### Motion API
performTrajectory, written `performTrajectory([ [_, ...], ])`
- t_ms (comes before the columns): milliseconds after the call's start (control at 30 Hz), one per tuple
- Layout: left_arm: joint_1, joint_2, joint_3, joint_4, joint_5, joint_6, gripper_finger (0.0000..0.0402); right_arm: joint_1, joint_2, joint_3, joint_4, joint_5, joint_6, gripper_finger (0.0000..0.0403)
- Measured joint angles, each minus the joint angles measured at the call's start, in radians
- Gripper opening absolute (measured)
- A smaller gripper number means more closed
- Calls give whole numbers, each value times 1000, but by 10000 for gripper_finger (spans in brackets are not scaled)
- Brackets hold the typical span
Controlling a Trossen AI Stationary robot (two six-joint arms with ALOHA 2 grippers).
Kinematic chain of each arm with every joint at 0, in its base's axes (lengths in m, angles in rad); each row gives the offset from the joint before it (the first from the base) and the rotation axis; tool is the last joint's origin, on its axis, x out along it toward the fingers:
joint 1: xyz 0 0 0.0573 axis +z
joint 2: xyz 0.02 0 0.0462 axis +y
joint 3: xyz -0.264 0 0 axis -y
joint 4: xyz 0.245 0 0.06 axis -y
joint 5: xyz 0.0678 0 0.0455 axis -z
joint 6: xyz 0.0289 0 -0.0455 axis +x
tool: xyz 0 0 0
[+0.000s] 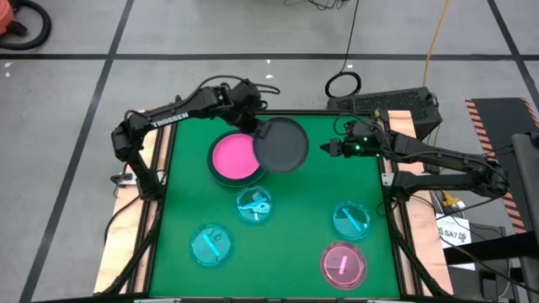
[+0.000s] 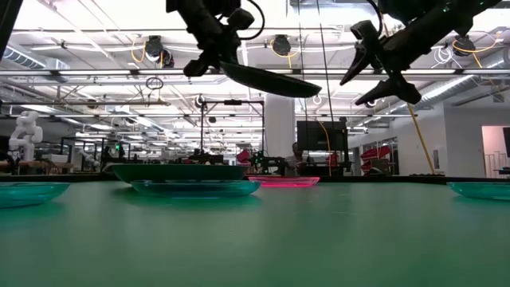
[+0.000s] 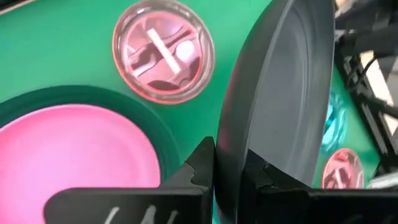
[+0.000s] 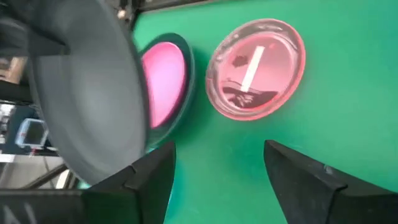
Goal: Stack plastic plates
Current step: Stack the black plate on the pink plate
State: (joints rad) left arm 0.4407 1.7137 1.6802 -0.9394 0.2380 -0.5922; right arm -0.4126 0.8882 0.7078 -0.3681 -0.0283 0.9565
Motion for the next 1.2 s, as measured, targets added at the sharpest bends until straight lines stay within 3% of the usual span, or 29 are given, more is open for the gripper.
performTrajectory([
  [600,199,-102,-1,-320,-2,340,25,0,0,1,-26,-31,-30,233],
  [867,263,-106,-14,-347,-2,519,25,0,-2,1,-26,-54,-12,233],
  [1200,324,-111,-192,-272,42,695,26,2,-16,2,-23,-76,32,233],
])
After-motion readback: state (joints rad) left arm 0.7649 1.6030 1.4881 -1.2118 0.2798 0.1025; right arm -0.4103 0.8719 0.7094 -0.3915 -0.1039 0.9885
